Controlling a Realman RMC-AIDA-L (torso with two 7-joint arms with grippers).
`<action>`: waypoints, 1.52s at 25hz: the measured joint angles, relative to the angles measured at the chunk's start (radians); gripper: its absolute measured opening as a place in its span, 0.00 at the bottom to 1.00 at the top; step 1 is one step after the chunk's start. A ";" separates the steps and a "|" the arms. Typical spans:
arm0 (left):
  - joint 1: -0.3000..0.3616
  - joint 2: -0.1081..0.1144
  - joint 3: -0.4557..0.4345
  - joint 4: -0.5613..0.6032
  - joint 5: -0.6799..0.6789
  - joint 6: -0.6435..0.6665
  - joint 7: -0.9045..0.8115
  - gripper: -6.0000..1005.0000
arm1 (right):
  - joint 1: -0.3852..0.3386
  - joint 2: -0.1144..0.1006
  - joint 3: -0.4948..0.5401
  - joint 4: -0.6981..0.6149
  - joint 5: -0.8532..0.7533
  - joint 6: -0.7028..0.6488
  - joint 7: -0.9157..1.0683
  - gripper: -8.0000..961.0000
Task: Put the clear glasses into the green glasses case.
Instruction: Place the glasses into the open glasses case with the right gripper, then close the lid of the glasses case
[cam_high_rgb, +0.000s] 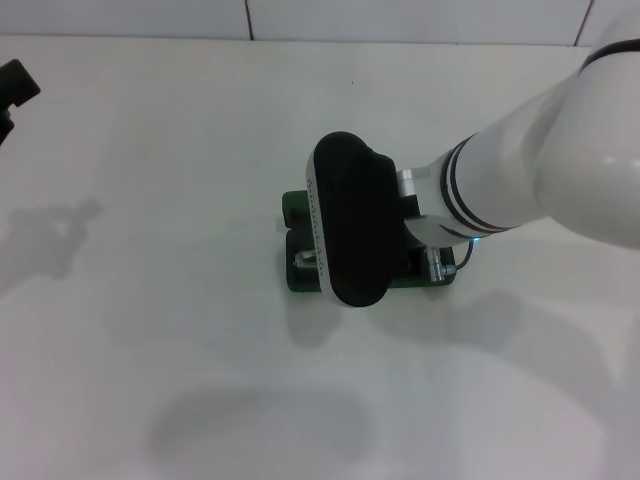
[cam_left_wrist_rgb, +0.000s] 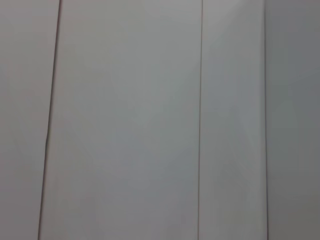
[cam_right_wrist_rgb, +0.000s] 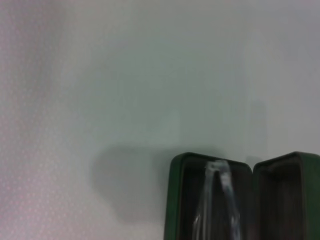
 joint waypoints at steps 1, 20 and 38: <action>0.000 0.000 0.000 0.000 0.000 0.000 0.000 0.03 | 0.000 0.000 -0.001 -0.001 -0.002 0.000 0.000 0.12; -0.005 0.001 -0.003 -0.001 0.000 0.000 0.000 0.03 | -0.047 0.000 -0.003 -0.087 -0.009 -0.047 0.009 0.18; -0.007 0.012 -0.008 0.010 -0.034 0.000 -0.036 0.03 | -0.376 -0.008 0.189 -0.474 -0.033 -0.171 -0.081 0.21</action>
